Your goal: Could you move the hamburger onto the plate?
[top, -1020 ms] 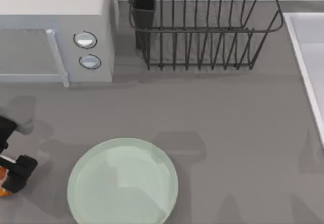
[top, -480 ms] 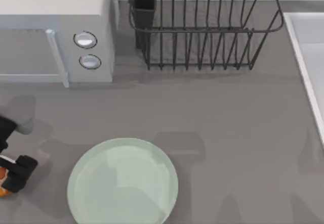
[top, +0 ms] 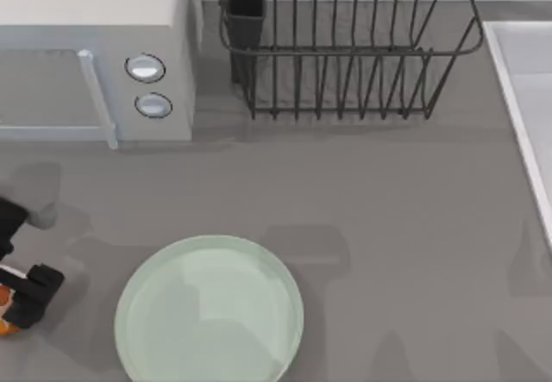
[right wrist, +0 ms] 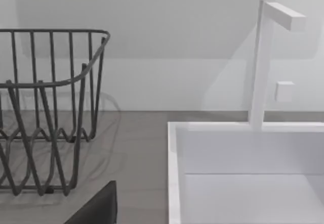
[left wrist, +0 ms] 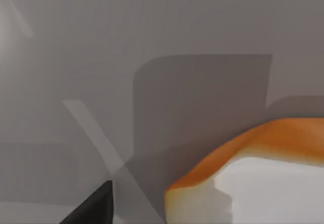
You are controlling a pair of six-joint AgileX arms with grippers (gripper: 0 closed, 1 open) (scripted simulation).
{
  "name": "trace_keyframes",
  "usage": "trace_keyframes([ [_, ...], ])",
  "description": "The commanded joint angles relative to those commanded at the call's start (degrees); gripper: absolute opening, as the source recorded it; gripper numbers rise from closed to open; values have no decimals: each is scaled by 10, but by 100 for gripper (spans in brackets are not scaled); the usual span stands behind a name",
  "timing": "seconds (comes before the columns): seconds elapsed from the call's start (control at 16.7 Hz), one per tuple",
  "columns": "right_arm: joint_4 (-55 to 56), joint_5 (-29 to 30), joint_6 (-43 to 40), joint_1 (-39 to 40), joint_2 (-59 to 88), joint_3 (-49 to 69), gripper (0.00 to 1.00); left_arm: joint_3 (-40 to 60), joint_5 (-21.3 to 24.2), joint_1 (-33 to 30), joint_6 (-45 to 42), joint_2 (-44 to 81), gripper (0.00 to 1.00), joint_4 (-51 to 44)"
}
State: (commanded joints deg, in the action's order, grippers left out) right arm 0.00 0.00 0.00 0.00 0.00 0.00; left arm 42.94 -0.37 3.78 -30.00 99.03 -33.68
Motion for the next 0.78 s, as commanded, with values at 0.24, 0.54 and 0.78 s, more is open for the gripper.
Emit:
trace_keyframes([
  [0.24,0,0,0,0,0,0,100,0,0,0,0,0,0,0],
  [0.54,0,0,0,0,0,0,100,49,13,2,1,-54,0,-87],
  [0.78,0,0,0,0,0,0,100,112,13,0,1,-92,0,-203],
])
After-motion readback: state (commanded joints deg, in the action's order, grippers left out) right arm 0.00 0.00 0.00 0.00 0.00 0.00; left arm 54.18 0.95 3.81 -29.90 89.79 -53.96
